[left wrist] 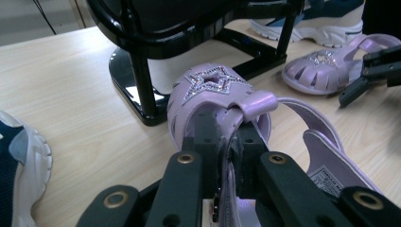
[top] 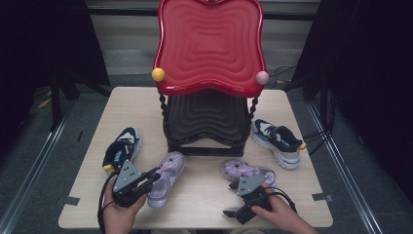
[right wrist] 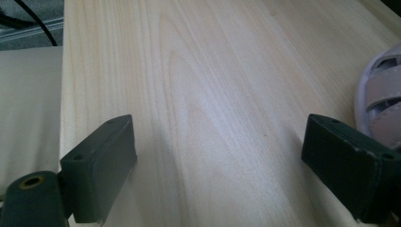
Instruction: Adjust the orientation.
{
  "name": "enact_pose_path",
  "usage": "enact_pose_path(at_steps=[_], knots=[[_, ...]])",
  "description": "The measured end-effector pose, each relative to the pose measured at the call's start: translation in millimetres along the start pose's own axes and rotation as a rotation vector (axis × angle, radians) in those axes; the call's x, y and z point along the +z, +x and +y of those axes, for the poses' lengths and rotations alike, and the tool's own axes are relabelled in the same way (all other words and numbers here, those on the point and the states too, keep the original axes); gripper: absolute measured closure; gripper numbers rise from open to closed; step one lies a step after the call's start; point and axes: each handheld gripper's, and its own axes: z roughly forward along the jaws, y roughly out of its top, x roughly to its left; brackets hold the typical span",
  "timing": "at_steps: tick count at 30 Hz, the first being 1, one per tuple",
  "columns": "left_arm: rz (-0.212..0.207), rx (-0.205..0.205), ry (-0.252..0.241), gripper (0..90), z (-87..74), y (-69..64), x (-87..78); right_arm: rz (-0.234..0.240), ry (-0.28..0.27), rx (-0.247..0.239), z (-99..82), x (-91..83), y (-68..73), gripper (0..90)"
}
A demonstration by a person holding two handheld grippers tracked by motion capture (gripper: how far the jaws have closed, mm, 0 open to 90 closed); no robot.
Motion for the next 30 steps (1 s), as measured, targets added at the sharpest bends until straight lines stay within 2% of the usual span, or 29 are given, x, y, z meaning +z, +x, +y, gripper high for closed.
enact_pose_path(at_steps=[16, 22, 30], knots=[[-0.02, 0.03, -0.06, 83.3, 22.6, -6.3, -5.1, 0.0, -0.001, 0.001, 0.0, 0.0, 0.0, 9.9], [-0.022, 0.037, -0.1, 83.3, 40.4, -8.0, -6.2, 0.0, -0.001, 0.002, -0.1, -0.2, 0.3, 9.9], [-0.028, 0.044, -0.132, 83.3, 54.5, -11.0, -2.8, -0.002, -0.001, 0.0, -0.4, -0.3, 0.4, 9.9]])
